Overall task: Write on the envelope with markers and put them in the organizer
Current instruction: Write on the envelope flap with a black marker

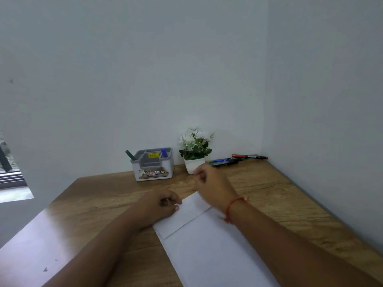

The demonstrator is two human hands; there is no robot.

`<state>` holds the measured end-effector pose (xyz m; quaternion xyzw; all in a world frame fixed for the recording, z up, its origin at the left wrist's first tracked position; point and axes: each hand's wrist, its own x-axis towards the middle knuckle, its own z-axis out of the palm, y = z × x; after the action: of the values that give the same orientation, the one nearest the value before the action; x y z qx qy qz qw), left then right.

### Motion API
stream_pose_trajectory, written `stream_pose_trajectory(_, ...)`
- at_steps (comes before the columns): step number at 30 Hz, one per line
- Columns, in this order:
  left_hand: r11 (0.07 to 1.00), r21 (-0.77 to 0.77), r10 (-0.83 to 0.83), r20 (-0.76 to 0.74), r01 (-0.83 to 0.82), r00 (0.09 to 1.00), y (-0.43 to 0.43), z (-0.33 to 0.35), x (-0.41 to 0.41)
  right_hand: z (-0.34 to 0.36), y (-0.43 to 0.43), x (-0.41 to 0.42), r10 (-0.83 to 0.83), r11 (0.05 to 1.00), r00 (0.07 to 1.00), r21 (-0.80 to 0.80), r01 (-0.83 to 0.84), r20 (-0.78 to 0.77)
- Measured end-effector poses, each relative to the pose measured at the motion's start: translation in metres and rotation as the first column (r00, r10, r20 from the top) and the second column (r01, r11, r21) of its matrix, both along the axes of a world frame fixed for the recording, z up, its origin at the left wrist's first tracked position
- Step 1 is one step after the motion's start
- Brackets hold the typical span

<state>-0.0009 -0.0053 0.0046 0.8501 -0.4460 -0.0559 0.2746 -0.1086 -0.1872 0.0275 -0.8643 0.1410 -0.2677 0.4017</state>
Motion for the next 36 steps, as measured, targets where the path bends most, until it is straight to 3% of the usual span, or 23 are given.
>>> stream_pose_trajectory(3, 1.0, -0.004, -0.003, 0.003, 0.003, 1.0, -0.001, -0.001, 0.002, 0.013, -0.036, 0.0, -0.174, 0.982, 0.982, 0.062, 0.179, -0.072)
stream_pose_trajectory(8, 0.999, 0.011, -0.03, -0.004, 0.03, 1.0, -0.002, -0.001, 0.006, 0.017, -0.086, 0.015, -0.225, 0.933, 0.884, -0.351, 0.076, -0.409)
stream_pose_trajectory(12, 0.999, 0.009, -0.036, -0.02, 0.037, 0.999, -0.002, -0.003, 0.01, 0.011, -0.107, 0.044, -0.246, 0.828, 0.871, -0.559, -0.038, -0.424)
stream_pose_trajectory(17, 0.999, 0.0, -0.043, -0.026, 0.043, 0.999, -0.003, -0.005, 0.012, -0.001, -0.119, 0.072, -0.26, 0.731, 0.846, -0.667, -0.142, -0.466)
stream_pose_trajectory(24, 0.999, 0.002, -0.051, -0.043, 0.051, 0.998, -0.004, -0.003, 0.012, -0.014, -0.127, 0.088, -0.364, 0.555, 0.859, -0.825, -0.11, -0.36)
stream_pose_trajectory(32, 0.999, -0.002, -0.055, -0.028, 0.055, 0.998, -0.002, -0.001, 0.008, 0.001, -0.127, 0.063, -0.308, 0.595, 0.855, -0.786, -0.169, -0.417)
stream_pose_trajectory(36, 0.999, -0.006, -0.05, -0.007, 0.05, 0.999, -0.003, 0.001, 0.004, 0.03, -0.107, 0.037, -0.12, 0.762, 0.953, -0.641, -0.09, -0.277)
